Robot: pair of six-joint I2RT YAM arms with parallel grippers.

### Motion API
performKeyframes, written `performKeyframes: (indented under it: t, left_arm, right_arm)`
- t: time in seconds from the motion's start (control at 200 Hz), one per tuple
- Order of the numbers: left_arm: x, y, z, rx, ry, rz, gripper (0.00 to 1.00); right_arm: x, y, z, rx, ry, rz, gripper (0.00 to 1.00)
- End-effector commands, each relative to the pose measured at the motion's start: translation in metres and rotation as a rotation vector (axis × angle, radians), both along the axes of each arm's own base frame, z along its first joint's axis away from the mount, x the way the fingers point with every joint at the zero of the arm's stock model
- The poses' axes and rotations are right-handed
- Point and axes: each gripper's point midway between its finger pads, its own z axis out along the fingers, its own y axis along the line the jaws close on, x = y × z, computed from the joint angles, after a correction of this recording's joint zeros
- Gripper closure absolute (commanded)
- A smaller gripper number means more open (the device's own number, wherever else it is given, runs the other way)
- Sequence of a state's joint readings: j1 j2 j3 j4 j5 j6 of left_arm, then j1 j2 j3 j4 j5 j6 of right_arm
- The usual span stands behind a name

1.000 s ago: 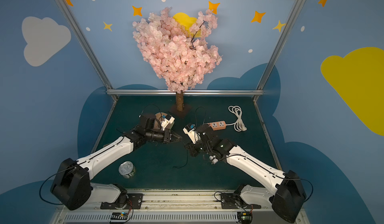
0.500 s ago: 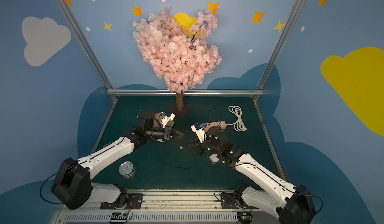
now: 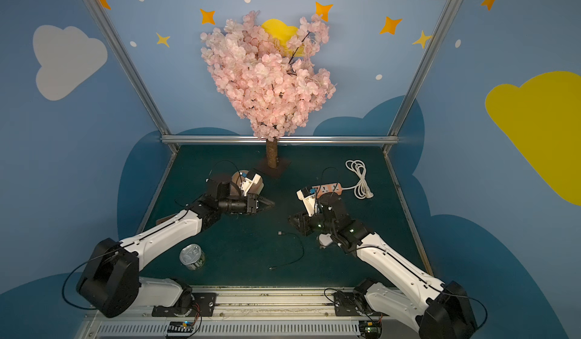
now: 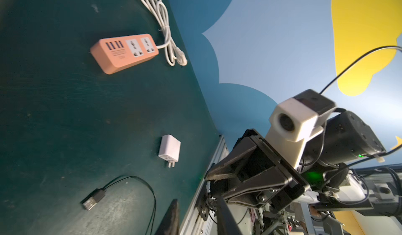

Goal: Charge the electronic scale
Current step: Pick up the charging cable from the center of the board.

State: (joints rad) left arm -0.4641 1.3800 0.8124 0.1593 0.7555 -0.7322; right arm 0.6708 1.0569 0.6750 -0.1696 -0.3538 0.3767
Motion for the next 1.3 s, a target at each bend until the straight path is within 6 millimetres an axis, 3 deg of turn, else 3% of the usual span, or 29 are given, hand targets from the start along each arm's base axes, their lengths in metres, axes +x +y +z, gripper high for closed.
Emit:
performKeyframes:
  t: [0.0, 0.12, 0.145, 0.38, 0.561, 0.806, 0.921, 1.066, 1.186, 1.296]
  left_arm:
    - [0.007, 0.014, -0.019, 0.066, -0.017, 0.061, 0.60]
    - [0.008, 0.020, -0.030, 0.109, -0.011, 0.079, 0.51]
    - [0.008, 0.021, -0.031, 0.114, -0.010, 0.080, 0.50]
    - [0.009, 0.024, -0.035, 0.120, -0.007, 0.089, 0.45]
    - [0.009, 0.024, -0.037, 0.116, -0.001, 0.089, 0.44]
    - [0.010, 0.024, -0.037, 0.112, 0.002, 0.088, 0.44]
    - [0.010, 0.024, -0.038, 0.112, 0.006, 0.088, 0.44]
    - [0.010, 0.024, -0.038, 0.104, 0.015, 0.090, 0.44]
    - [0.007, 0.022, -0.036, 0.068, 0.031, 0.080, 0.44]
    - [0.002, 0.018, -0.027, 0.014, 0.054, 0.052, 0.43]
  right_arm:
    - [0.000, -0.024, -0.058, -0.180, 0.097, -0.076, 0.62]
    - [0.004, -0.032, -0.089, -0.313, 0.162, -0.101, 0.56]
    - [0.011, -0.029, -0.085, -0.328, 0.151, -0.104, 0.54]
    - [0.018, -0.017, -0.122, -0.553, 0.228, -0.017, 0.50]
    - [0.013, -0.007, -0.136, -0.584, 0.246, 0.032, 0.50]
    - [0.006, -0.010, -0.153, -0.619, 0.289, 0.050, 0.55]
    - [0.006, -0.008, -0.157, -0.627, 0.293, 0.056, 0.69]
    - [0.009, -0.004, -0.156, -0.624, 0.285, 0.060, 1.00]
    - [0.010, 0.008, -0.137, -0.542, 0.254, 0.077, 1.00]
    - [0.011, 0.022, -0.103, -0.415, 0.197, 0.090, 1.00]
